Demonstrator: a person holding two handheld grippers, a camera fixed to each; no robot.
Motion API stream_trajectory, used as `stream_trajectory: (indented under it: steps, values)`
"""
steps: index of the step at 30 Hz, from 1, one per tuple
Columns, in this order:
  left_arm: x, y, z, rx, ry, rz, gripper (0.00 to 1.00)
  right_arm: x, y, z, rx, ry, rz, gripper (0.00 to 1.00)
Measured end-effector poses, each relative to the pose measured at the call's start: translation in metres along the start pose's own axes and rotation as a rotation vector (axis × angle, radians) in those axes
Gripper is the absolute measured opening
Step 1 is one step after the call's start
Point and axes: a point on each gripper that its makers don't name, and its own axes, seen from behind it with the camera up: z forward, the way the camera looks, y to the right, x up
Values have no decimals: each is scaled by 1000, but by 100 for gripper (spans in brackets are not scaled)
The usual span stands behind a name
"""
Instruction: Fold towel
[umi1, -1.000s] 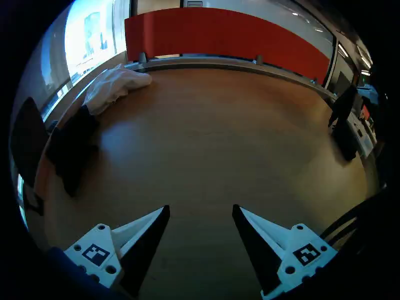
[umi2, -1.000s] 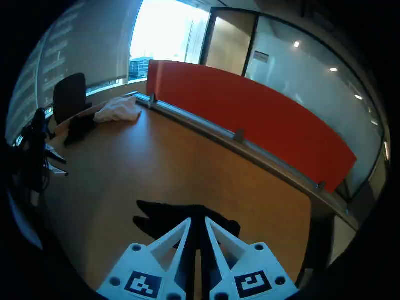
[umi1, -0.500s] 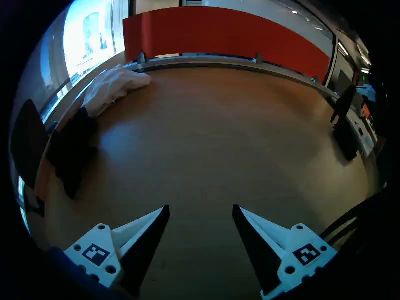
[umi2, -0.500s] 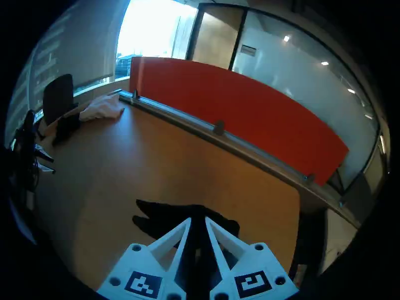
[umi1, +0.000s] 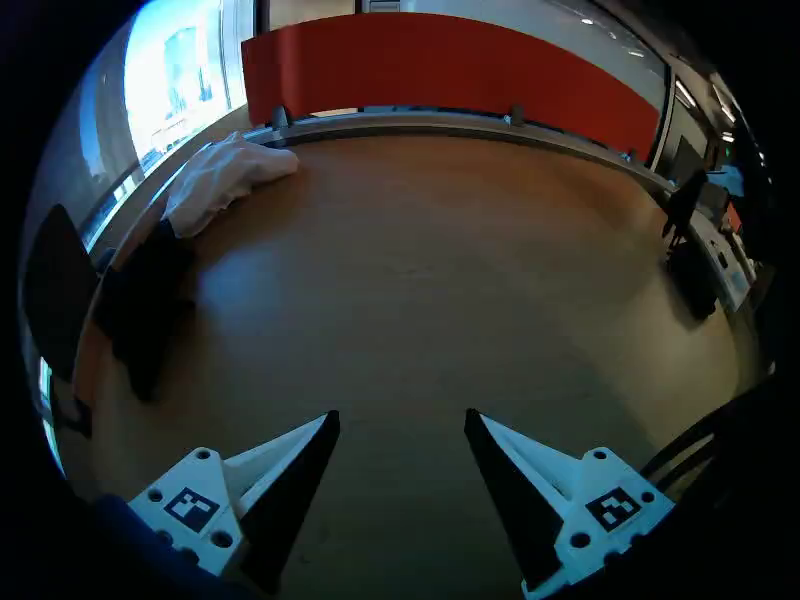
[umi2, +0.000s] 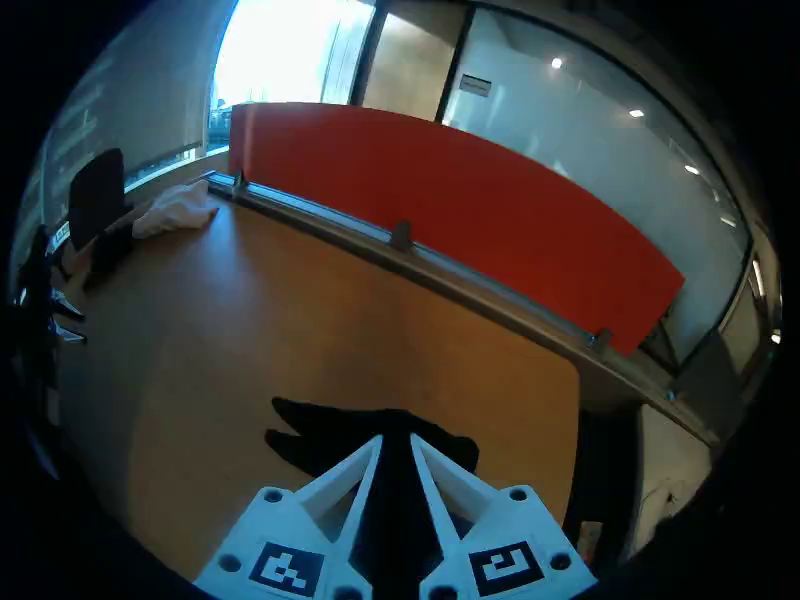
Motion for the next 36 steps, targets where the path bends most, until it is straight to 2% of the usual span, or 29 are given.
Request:
stream_trajectory:
  steps: [11, 21, 27, 36]
  values:
    - [1, 4, -1, 2, 0, 6, 93, -16, 25, 14, -12, -49, 4, 5]
    - [2, 5, -1, 0, 2, 9, 93, -33, 29, 11, -16, -73, 24, 5]
    - [4, 6, -1, -3, 3, 14, 93, -51, 30, 0, -20, -95, 31, 5]
    - [4, 10, -1, -13, 4, 21, 93, -104, 35, -29, -37, -168, 59, 5]
